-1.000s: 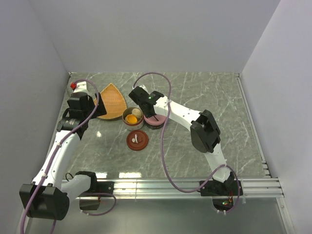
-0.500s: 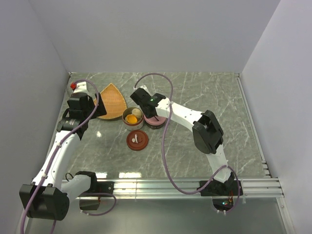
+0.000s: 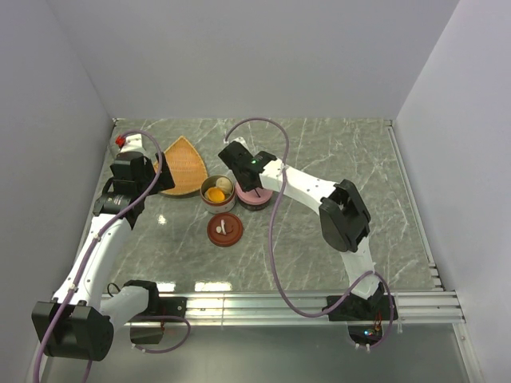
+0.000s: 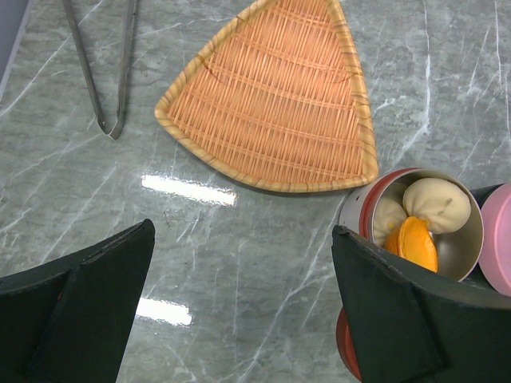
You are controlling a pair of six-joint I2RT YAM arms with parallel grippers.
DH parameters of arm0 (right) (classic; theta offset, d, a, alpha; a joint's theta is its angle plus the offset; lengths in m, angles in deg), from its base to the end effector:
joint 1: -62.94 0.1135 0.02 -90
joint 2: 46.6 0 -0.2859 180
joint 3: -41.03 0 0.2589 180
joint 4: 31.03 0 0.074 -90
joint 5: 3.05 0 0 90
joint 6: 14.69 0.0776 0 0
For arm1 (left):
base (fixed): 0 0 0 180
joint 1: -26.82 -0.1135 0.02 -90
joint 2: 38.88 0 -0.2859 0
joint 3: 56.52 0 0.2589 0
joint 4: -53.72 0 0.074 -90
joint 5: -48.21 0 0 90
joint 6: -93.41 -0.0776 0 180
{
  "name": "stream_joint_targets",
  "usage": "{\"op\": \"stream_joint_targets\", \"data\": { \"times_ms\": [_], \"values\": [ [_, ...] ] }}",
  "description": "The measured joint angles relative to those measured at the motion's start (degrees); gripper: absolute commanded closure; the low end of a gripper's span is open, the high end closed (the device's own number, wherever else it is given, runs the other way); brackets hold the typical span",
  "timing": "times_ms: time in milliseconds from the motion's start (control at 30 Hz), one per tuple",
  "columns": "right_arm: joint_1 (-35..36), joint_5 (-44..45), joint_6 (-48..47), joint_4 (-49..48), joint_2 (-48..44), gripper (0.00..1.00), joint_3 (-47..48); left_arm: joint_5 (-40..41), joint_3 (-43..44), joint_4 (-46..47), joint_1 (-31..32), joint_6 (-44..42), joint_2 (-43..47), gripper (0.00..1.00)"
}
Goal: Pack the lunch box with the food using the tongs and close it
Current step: Put the lid back on the lunch box
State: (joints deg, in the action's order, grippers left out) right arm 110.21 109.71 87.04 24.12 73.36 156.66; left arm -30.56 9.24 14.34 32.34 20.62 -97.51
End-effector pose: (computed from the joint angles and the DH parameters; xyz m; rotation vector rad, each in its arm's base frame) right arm 0.3578 0.3431 0.2163 -0.6292 2.4109 -0.1016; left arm 0.2553 -0.0095 0.3096 -0.3300 2.0959 -0.0260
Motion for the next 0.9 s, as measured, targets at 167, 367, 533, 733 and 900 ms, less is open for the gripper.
{"op": "stream_joint_targets", "data": {
  "times_ms": [167, 367, 533, 733, 900],
  "values": [
    [-0.92, 0.0, 0.59, -1.38, -0.68, 0.96, -1.25, -0.02, -0.02, 0.0, 0.0, -0.02, 0.0, 0.0],
    [-1.68, -1.86, 0.59, -2.12, -1.25, 0.91, -1.75, -0.02, -0.02, 0.0, 0.0, -0.02, 0.0, 0.0],
    [-2.4, -4.46, 0.72, -1.68, -1.18, 0.69, -2.12, -0.02, -0.02, 0.0, 0.07, -0.02, 0.0, 0.0],
    [-3.61, -5.7, 0.57, -1.57, -1.46, 0.58, -2.25, -0.02, -0.02, 0.0, 0.15, 0.0, 0.0, 0.01],
    [-3.8, -6.36, 0.55, -1.75, -1.86, 0.57, -2.51, -0.02, -0.02, 0.0, 0.2, -0.02, 0.0, 0.01]
  ]
}}
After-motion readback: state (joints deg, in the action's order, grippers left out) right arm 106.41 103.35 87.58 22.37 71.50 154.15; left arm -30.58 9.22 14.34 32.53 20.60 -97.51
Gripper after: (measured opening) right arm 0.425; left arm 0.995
